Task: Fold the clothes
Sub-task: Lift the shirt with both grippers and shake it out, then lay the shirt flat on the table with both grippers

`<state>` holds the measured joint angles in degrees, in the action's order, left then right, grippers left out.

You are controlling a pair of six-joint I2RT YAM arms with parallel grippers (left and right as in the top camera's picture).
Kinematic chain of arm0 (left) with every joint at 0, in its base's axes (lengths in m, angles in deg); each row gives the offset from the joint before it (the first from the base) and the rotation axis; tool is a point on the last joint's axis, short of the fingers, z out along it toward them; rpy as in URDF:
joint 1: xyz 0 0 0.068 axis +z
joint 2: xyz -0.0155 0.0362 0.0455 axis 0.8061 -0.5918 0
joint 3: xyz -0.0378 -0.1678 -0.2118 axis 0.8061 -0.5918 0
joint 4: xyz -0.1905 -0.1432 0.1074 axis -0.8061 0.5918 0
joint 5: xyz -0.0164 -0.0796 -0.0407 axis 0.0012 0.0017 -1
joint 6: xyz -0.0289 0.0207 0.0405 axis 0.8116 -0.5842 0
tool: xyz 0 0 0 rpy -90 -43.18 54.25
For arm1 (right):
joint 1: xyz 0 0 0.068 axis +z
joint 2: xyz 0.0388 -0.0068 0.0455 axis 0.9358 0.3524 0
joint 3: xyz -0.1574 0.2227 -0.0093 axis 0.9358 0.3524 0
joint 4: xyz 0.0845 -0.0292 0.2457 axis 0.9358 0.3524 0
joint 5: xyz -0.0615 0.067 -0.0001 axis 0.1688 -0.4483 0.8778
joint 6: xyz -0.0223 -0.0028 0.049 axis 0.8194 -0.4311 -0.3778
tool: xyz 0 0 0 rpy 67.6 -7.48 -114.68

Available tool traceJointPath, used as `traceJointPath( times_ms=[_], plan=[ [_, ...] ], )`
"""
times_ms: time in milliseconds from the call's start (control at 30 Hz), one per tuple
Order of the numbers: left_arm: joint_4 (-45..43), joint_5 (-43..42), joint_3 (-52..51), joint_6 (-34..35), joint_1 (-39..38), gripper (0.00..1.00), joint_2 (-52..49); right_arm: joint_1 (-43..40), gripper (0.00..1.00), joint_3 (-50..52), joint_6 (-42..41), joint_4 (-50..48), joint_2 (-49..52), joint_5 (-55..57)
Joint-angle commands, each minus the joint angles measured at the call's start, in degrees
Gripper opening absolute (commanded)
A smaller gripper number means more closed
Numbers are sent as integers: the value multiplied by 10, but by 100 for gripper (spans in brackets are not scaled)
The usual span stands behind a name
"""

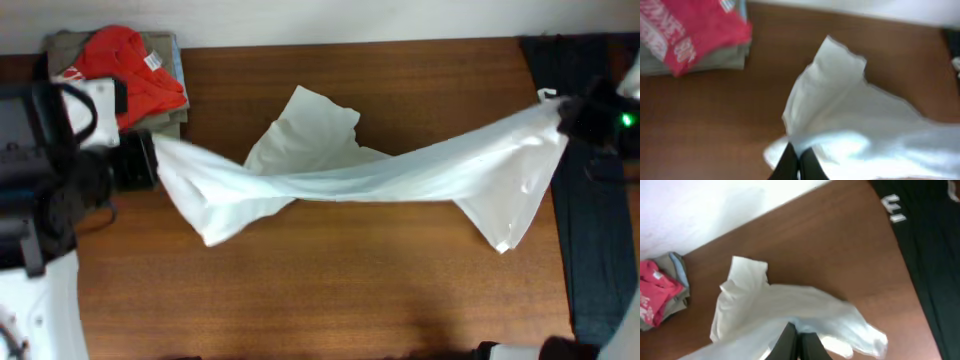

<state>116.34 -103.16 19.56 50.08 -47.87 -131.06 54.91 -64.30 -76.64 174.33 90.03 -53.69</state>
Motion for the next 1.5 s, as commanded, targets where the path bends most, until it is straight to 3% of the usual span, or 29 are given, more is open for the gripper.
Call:
traceJointPath(
  times_ms=[0, 33, 67, 167, 267, 400, 433, 533, 600, 833, 933, 1000, 1067, 1167, 1233, 1333, 1467],
  plan=[
    [-195, -56, -12, 21, 2, 0, -101, 63, 4, -5, -9, -136, 88, -38],
    [-299, -56, -7, 61, 2, 0, -133, 85, 4, -5, -52, -218, 109, -23],
    [-379, -71, 62, 97, 2, 0, -152, 78, 4, -46, -74, -264, 110, -13],
    [-312, -25, 344, 62, 16, 1, -152, -5, 4, -320, -67, -165, 109, -5],
    [-181, -24, 524, 17, 26, 1, -152, -81, 4, -461, -62, -55, 109, -6],
    [-16, -42, 446, 4, 20, 1, -212, -80, 4, -400, -5, 101, 160, -53],
    [27, -46, 395, -12, 10, 1, -245, -73, 4, -347, 43, 112, 180, -66],
    [30, -45, 226, -28, -5, 0, -297, -50, 4, -169, 49, 91, 182, -66],
    [30, -45, 189, -28, -5, 0, -296, -52, 4, -144, 49, 94, 182, -66],
    [90, -44, 191, -15, -5, 0, -50, -50, 4, -144, 42, 112, 28, -62],
    [75, -40, 187, -15, -5, 0, -28, -50, 4, -144, 38, 103, 29, -62],
    [-7, -48, 157, -15, -5, 0, -78, -42, 4, -143, 16, 37, 79, -74],
    [-244, -45, 138, -14, -4, 0, -183, -17, 4, -143, 15, -138, 139, -79],
    [-484, -45, 188, 14, 8, 0, -255, -21, 4, -160, -42, -286, 149, -97],
    [-493, -45, 288, 16, 12, 0, -252, -43, 4, -240, -41, -280, 140, -97],
    [-412, -45, 435, 7, 12, 0, -252, -59, 4, -329, -2, -207, 139, -97],
    [-234, -44, 403, -32, 12, 0, -303, -58, 4, -245, 32, -94, 173, -91]
  ],
)
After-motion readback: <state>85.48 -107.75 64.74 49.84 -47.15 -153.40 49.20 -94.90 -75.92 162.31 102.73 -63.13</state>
